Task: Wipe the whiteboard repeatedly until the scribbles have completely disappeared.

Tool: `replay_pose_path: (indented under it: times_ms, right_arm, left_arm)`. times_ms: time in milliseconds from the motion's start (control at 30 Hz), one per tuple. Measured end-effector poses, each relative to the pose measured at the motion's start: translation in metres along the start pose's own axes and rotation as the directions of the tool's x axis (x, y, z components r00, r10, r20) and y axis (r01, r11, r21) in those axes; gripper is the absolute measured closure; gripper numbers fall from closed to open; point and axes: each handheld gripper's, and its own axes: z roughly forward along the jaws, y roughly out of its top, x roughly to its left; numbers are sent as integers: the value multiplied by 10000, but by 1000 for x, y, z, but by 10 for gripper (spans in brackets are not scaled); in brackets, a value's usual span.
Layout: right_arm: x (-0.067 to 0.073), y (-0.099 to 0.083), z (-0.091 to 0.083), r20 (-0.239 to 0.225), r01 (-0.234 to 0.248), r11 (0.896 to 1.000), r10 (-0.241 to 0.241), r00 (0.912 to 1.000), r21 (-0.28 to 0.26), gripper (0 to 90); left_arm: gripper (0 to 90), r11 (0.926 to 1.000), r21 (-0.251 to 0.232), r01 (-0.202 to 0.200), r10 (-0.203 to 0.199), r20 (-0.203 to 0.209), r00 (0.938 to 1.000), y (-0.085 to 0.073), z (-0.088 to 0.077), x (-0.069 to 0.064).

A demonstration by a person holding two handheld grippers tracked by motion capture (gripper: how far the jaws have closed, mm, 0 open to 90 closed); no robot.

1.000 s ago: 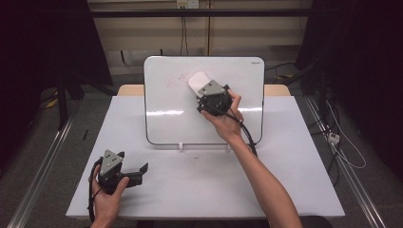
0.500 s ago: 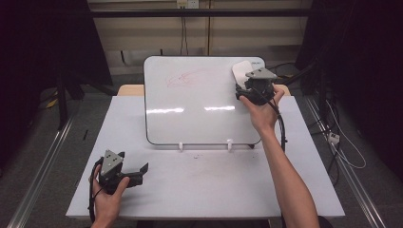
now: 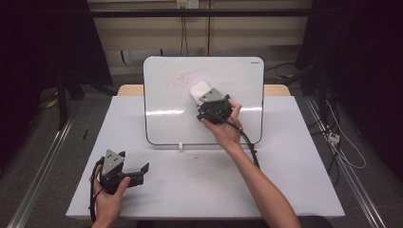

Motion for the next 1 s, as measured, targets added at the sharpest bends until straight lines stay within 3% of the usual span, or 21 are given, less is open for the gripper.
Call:
replay_pose_path:
  times_ms: [167, 267, 333, 467, 633, 767, 933, 1000]
  right_arm:
    - [32, 16, 10, -221, 642, 9979, -644, 9977, -89, 308]
    - [39, 23, 15, -339, 900, 9959, -903, 9953, -117, 307]
    - [35, 25, 17, -508, 890, 9960, -895, 9947, -126, 308]
    - [21, 29, 16, -300, 888, 9956, -897, 9955, -316, 310]
    - [-10, 39, 15, 291, 260, 9989, -249, 9993, -381, 314]
    - [-32, 46, 13, 799, -400, 9976, 445, 9958, -568, 314]
    - [-22, 45, 15, 1281, -435, 9954, 542, 9903, -854, 313]
    - [-18, 43, 16, 1177, -363, 9946, 477, 9919, -973, 313]
  left_arm:
    - [50, 10000, 32, 25, -25, 19, 10000, 0, 0, 1]
    - [50, 10000, -60, 36, -36, -13, 10000, 0, -1, 1]
    - [50, 10000, -27, 37, -37, -9, 10000, 0, -1, 2]
    - [50, 10000, -9, 83, -83, -59, 9999, -1, -1, 3]
    - [50, 10000, -24, 90, -90, -32, 10000, -1, -2, 4]
    - [50, 10000, -15, 71, -71, -37, 10000, -1, -2, 4]
    - [50, 10000, -18, 65, -65, 23, 10000, 0, 0, 2]
    - [50, 10000, 6, 57, -57, 8, 10000, -1, -1, 2]
